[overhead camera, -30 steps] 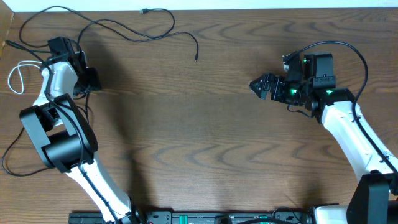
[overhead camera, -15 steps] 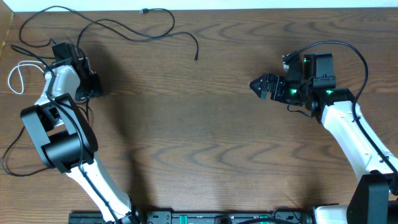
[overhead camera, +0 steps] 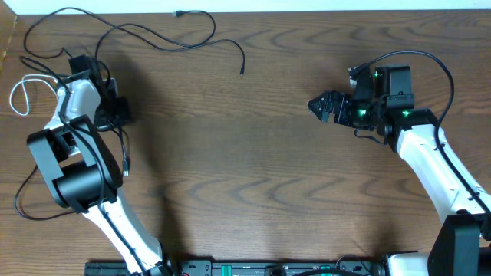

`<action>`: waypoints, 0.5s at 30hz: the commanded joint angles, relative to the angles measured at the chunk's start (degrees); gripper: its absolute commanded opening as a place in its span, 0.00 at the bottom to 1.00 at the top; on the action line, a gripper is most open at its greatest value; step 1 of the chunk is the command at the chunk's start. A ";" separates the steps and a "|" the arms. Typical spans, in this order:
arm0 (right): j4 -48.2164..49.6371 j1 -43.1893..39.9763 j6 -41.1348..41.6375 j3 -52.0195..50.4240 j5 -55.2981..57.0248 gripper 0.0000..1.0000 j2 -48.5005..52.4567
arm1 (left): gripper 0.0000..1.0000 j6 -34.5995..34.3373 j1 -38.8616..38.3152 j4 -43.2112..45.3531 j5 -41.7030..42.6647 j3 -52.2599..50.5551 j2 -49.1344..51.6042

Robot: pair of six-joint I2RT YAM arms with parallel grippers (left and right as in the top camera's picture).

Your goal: Untangle cables

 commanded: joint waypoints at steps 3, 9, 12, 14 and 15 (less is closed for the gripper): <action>0.07 0.35 -0.11 0.37 0.24 0.99 -0.07 | 0.07 0.07 -2.12 -1.84 10.14 -0.59 -3.91; 0.07 0.35 -0.11 0.35 0.22 0.99 -0.07 | 0.07 0.17 -2.97 -6.82 10.62 -0.59 -7.98; 0.07 0.35 -0.13 0.35 0.22 0.99 -0.07 | 0.08 -0.37 -2.82 -11.56 7.34 -0.59 -8.48; 0.07 0.35 -0.13 0.35 0.22 0.99 -0.07 | 0.08 -2.19 -2.80 -13.55 2.80 -0.61 -8.46; 0.09 0.35 -0.11 0.35 0.24 0.99 -0.07 | 0.08 -3.15 -2.80 -14.12 0.81 -0.61 -8.46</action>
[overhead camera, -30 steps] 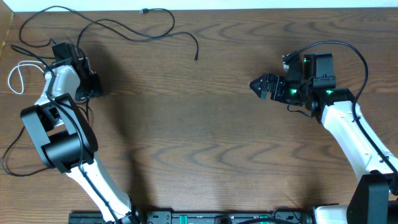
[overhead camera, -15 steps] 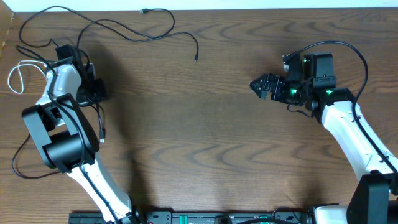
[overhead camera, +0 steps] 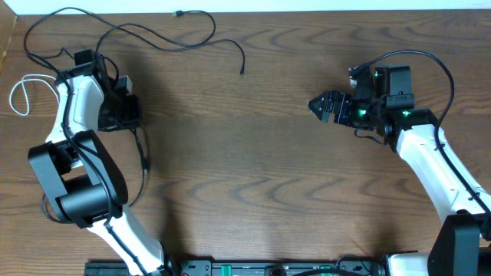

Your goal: Untangle cables

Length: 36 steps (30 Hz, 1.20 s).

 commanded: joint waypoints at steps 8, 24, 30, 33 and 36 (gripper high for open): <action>0.04 0.35 -0.13 0.37 0.02 0.99 -0.07 | 0.82 -5.29 0.13 -2.69 -10.36 1.27 -1.60; -0.59 0.35 -0.35 0.35 0.02 0.99 -0.07 | 0.86 -38.40 16.33 2.62 -3.78 1.68 -15.13; -0.33 0.35 -1.73 0.35 0.09 0.99 -0.07 | 0.96 -50.49 26.91 2.67 -4.33 -0.17 -12.00; -0.13 0.35 -1.84 0.35 0.11 0.99 -0.07 | 0.97 -53.72 29.88 2.49 -4.22 -0.55 -10.14; -0.07 0.35 -1.84 0.37 0.20 0.99 -0.07 | 0.97 -62.77 31.65 1.75 -4.13 -1.25 -8.04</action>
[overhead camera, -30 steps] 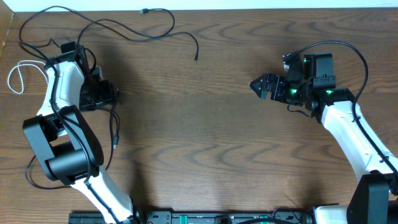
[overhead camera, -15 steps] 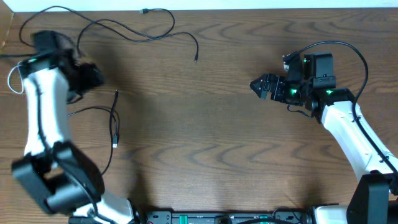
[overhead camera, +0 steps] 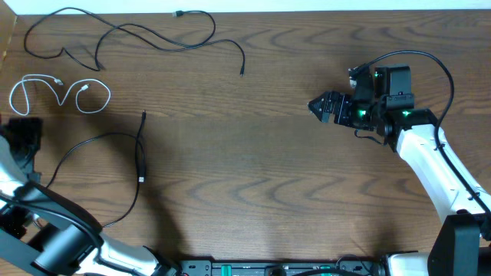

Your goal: Untangle cables

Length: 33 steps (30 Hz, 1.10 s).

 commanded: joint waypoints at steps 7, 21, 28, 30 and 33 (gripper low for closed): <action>0.11 0.35 -1.11 0.35 1.77 0.99 -0.07 | 0.95 -26.91 2.21 -0.76 -5.20 -2.73 7.78; -0.24 0.35 -1.07 0.37 1.77 0.99 -0.07 | 0.77 -33.11 9.09 1.38 -15.78 -2.73 15.63; -0.26 0.35 -0.22 0.35 1.75 0.99 -0.07 | 0.53 -27.47 9.75 7.17 -15.76 -2.73 17.66; -0.28 0.35 0.07 0.35 1.33 0.99 -0.07 | 0.40 -24.04 9.75 9.66 -15.76 -2.73 17.73; -0.24 0.35 0.20 0.35 1.31 0.99 -0.07 | 0.22 -16.87 9.73 14.62 -15.67 -2.73 17.73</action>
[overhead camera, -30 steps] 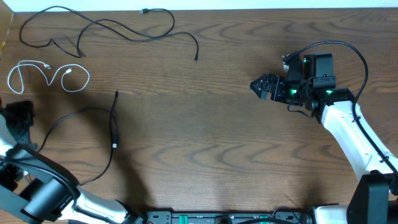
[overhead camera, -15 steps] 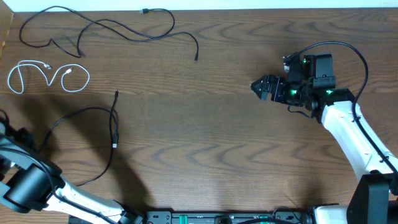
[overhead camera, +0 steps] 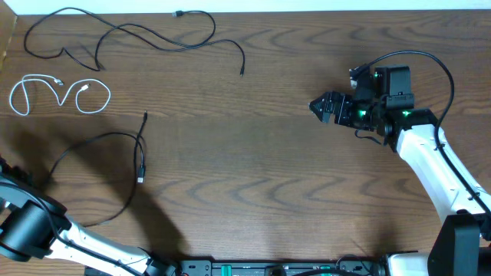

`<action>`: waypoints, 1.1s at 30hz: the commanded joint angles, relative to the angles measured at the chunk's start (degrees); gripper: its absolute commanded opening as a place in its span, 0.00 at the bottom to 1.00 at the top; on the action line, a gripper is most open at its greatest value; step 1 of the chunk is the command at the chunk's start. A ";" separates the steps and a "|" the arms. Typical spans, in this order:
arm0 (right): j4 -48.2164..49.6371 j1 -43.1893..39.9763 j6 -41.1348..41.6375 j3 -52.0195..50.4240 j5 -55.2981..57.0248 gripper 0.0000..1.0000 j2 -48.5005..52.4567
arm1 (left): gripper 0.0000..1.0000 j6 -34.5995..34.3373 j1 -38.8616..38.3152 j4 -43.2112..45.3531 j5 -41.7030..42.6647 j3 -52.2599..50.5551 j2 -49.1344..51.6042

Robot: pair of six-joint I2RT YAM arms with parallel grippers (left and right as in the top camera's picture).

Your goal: Untangle cables

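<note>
Three cables lie apart on the left of the brown table. A long black cable (overhead camera: 153,34) winds along the far edge. Below it a white cable (overhead camera: 61,90) rests in two loops. A second black cable (overhead camera: 115,139) arcs nearer the front, its plug ends at the right. My right gripper (overhead camera: 314,106) hovers at the right of the table, far from all cables, its fingers together with nothing between them. Of the left arm (overhead camera: 27,226) only the lower links show at the bottom left corner; its gripper is out of view.
The table's far edge (overhead camera: 307,11) meets a white wall. The right arm's own black lead (overhead camera: 430,61) loops above its wrist. A black rail (overhead camera: 268,268) with the arm bases runs along the front edge.
The left arm's wrist, then at the left edge beside the white cable, has gone out of the frame. The lower black cable's shape shifted slightly. The right arm has not moved.
At first my left gripper was among the cables at the upper left, the second black cable hanging from it. Then it was a little further right with that cable. Later the cable lay apart in front of the white one, the arm at the left edge, and now out of view.
</note>
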 commanded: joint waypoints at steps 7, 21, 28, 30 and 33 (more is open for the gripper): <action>0.13 0.37 0.35 0.35 -0.15 0.99 -0.07 | 0.08 26.67 0.02 12.81 -1.16 -0.22 0.81; -0.07 0.37 1.05 0.35 -0.17 0.99 -0.07 | 0.08 38.95 -3.72 28.22 11.17 -0.15 0.79; -0.31 0.37 1.88 0.37 -0.63 0.99 -0.07 | 0.08 38.86 -7.32 33.99 12.39 0.28 0.76; -0.59 0.35 1.88 0.37 -0.63 0.99 -0.07 | 0.09 38.86 -7.58 34.36 12.09 0.33 0.76; -1.01 0.37 1.86 0.37 -0.63 0.99 -0.07 | 0.14 38.88 -7.41 33.99 9.42 0.33 0.76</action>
